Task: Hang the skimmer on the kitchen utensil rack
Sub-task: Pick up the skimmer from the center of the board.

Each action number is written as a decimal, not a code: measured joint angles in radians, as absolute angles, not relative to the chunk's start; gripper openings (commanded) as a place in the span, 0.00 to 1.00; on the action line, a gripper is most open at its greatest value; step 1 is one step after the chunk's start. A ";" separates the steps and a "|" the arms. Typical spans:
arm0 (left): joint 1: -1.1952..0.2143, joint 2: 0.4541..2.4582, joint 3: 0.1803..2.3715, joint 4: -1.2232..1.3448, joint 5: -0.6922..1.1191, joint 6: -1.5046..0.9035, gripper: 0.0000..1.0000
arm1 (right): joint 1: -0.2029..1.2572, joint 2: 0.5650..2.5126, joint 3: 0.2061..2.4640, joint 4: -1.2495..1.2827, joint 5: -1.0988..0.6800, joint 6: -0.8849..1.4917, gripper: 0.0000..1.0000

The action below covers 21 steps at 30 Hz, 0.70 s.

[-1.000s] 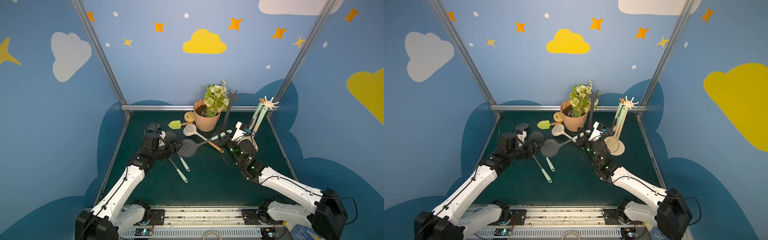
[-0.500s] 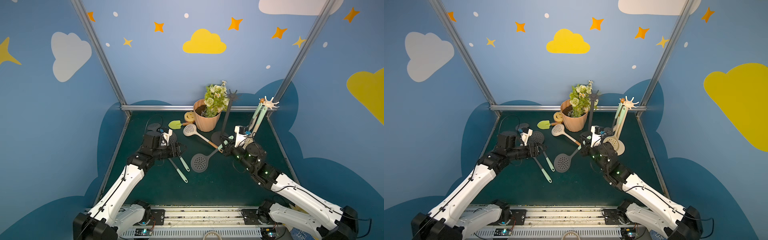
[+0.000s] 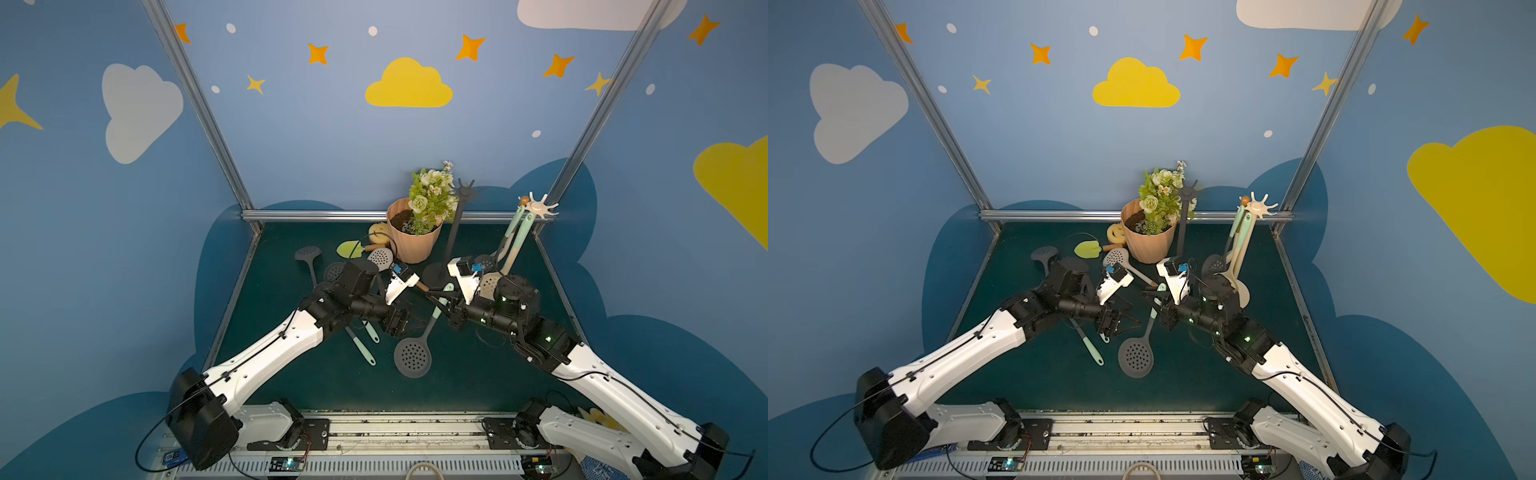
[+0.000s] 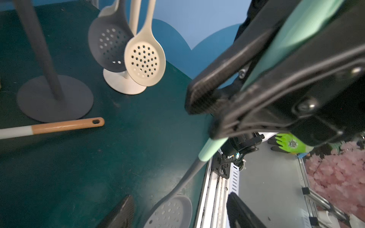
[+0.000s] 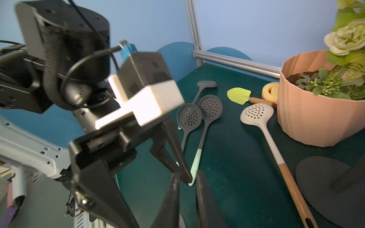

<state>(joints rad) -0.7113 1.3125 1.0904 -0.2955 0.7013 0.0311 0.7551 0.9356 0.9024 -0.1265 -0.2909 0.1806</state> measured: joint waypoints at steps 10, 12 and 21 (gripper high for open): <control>-0.768 1.410 1.112 -0.125 0.785 0.041 0.34 | 0.675 0.846 0.867 -0.113 -0.397 0.206 0.00; -0.770 1.411 1.112 -0.084 0.810 0.027 0.28 | 0.659 0.846 0.864 -0.102 -0.419 0.215 0.00; -0.770 1.438 1.133 -0.011 0.928 -0.001 0.25 | 0.622 0.879 0.862 -0.076 -0.519 0.266 0.00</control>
<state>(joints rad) -0.7700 1.4384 1.1328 -0.0109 0.9279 -0.0010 0.6224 0.8795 0.8619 -0.0757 -0.5190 0.2657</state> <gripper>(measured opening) 0.287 0.125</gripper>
